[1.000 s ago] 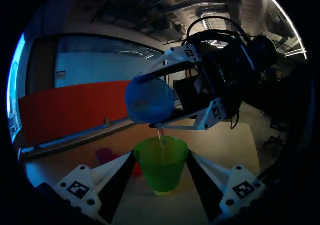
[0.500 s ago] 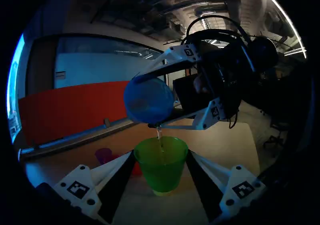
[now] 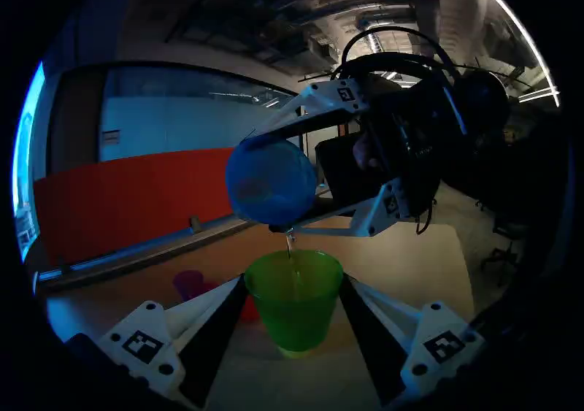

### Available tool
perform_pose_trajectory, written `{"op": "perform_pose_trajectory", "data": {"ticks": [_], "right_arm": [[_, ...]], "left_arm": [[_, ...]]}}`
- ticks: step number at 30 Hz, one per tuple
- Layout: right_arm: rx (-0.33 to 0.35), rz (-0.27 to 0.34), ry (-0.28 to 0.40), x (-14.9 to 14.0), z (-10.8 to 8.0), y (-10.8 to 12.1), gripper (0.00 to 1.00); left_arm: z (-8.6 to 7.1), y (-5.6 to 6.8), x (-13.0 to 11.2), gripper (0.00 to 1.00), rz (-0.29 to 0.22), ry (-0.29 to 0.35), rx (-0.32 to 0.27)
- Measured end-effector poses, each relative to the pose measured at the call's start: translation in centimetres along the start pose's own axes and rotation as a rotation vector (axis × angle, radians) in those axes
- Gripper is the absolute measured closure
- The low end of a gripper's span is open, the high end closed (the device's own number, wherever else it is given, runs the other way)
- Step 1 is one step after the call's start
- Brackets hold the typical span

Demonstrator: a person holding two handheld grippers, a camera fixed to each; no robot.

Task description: Pour water

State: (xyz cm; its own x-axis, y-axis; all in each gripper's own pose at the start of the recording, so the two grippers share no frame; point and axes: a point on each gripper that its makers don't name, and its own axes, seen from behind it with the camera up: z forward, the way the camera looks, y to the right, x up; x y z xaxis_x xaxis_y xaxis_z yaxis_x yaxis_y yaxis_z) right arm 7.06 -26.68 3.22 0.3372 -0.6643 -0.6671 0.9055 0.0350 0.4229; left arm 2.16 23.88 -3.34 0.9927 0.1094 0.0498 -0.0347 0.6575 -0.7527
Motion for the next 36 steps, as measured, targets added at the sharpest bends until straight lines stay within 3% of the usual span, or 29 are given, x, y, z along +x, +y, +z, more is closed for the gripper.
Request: {"op": "perform_pose_trajectory", "data": {"ticks": [36], "right_arm": [[-0.013, -0.101, -0.014, -0.12, -0.16, 0.35, 0.09]], "left_arm": [[0.05, 0.13, 0.16, 0.12, -0.001, 0.004, -0.001]]}}
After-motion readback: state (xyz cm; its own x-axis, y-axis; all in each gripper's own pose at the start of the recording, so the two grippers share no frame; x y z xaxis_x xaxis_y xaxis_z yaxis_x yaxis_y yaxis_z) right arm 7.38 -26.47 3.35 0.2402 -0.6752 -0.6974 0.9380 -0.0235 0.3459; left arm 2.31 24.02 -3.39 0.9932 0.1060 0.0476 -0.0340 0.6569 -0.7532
